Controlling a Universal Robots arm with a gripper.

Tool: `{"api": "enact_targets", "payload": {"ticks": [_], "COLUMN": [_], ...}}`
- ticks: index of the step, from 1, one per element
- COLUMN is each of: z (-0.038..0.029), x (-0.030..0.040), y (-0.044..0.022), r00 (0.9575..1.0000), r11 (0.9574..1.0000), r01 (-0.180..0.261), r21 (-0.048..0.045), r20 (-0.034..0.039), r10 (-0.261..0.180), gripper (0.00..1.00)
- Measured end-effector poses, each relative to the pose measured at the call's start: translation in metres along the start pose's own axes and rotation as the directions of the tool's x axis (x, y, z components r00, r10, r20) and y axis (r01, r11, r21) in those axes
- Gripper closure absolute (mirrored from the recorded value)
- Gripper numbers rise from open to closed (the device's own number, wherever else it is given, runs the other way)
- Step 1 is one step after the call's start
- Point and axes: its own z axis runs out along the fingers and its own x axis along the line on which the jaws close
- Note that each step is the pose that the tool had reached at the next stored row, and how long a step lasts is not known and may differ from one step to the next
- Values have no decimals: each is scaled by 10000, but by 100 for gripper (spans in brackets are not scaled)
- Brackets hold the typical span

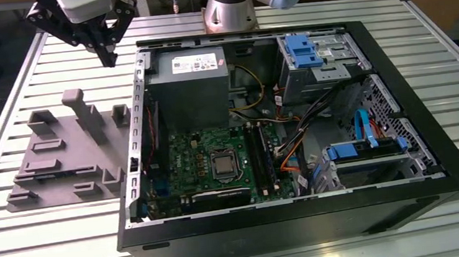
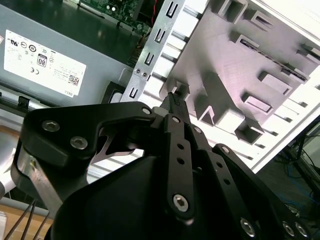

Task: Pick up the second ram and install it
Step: 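Reach for the second ram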

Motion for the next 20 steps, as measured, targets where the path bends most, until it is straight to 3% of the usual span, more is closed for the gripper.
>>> {"api": "enact_targets", "payload": {"ticks": [20], "z": [-1], "x": [108], "y": [-8], "r00": [10000], "r11": [10000], "r01": [0], "r21": [0], "r20": [1], "r10": [0], "gripper": [89]}}
